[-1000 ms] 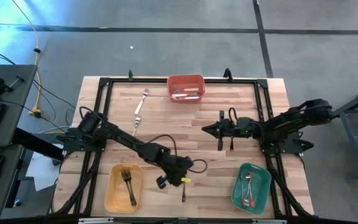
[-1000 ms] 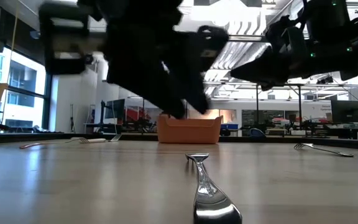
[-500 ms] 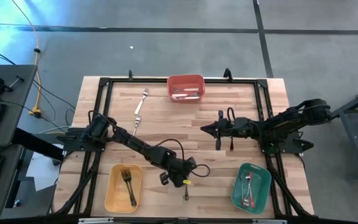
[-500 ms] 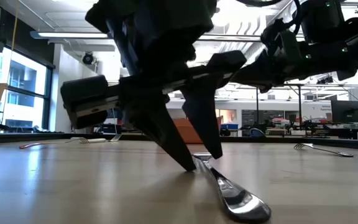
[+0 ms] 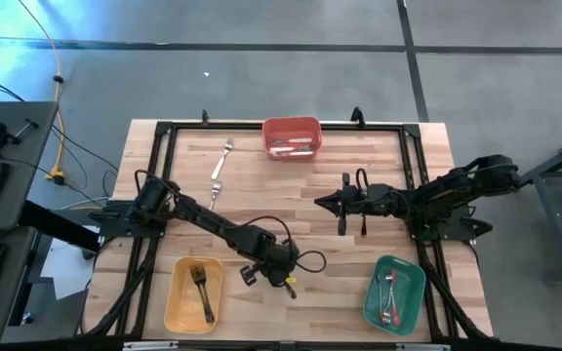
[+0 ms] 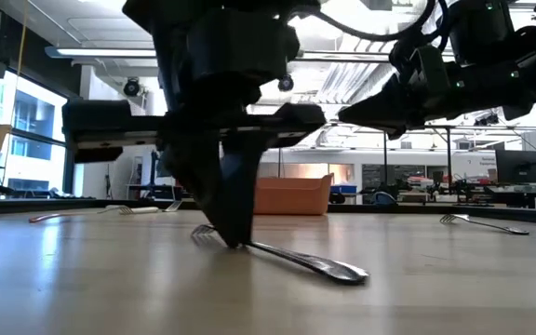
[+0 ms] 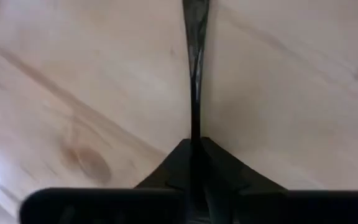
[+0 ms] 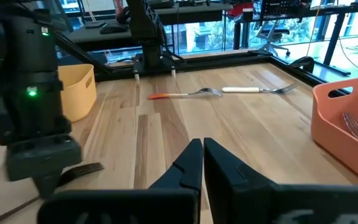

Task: Sort silverware by color (type)
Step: Put the bottom black fork into the yellow bin

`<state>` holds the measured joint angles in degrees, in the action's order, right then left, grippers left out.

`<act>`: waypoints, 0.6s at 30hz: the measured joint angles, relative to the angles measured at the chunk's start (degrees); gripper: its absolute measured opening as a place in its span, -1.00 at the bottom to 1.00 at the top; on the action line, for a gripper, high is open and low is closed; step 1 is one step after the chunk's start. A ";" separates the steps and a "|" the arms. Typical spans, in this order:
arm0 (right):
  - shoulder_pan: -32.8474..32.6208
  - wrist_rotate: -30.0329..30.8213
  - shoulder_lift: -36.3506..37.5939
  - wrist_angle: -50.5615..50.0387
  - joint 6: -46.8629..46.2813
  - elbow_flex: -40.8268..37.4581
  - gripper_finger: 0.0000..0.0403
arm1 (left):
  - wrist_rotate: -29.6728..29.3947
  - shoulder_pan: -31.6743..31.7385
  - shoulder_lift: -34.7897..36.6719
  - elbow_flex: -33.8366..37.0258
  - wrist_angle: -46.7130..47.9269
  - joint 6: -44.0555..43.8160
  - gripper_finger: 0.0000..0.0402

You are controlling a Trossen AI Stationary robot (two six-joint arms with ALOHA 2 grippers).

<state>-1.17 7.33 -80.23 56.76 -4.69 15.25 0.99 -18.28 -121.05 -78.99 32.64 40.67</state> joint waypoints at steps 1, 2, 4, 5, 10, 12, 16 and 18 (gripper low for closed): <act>0.00 0.00 0.00 0.06 0.00 0.00 -1.00 | 0.01 0.16 0.03 -0.03 1.02 -0.88 -0.94; 0.00 0.00 0.00 0.06 0.00 0.00 -1.00 | 0.07 0.33 0.10 -0.06 1.99 -1.72 -0.96; 0.00 0.00 0.00 0.05 -0.02 0.00 -1.00 | -0.02 0.59 0.72 -0.02 4.64 -4.09 -0.96; 0.00 0.00 0.00 0.04 -0.01 0.00 -1.00 | -0.02 0.70 0.99 0.04 5.57 -5.18 -0.96; 0.00 0.00 0.00 0.06 0.22 0.00 -1.00 | -0.48 0.76 5.20 0.95 13.95 -12.29 -0.98; 0.00 0.00 0.00 0.12 0.69 0.00 -1.00 | -0.46 0.76 7.53 1.26 18.27 -15.70 -0.99; 0.00 0.00 0.00 0.13 1.62 0.00 -1.00 | -0.66 -0.06 13.86 2.41 23.77 -19.57 -0.99; 0.00 0.00 0.00 0.27 2.13 0.00 -1.00 | -0.63 -1.30 16.75 4.03 25.65 -19.55 -0.99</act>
<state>-1.17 7.33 -80.23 57.03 -2.56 15.25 0.36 -19.58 -104.31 -74.96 58.29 21.12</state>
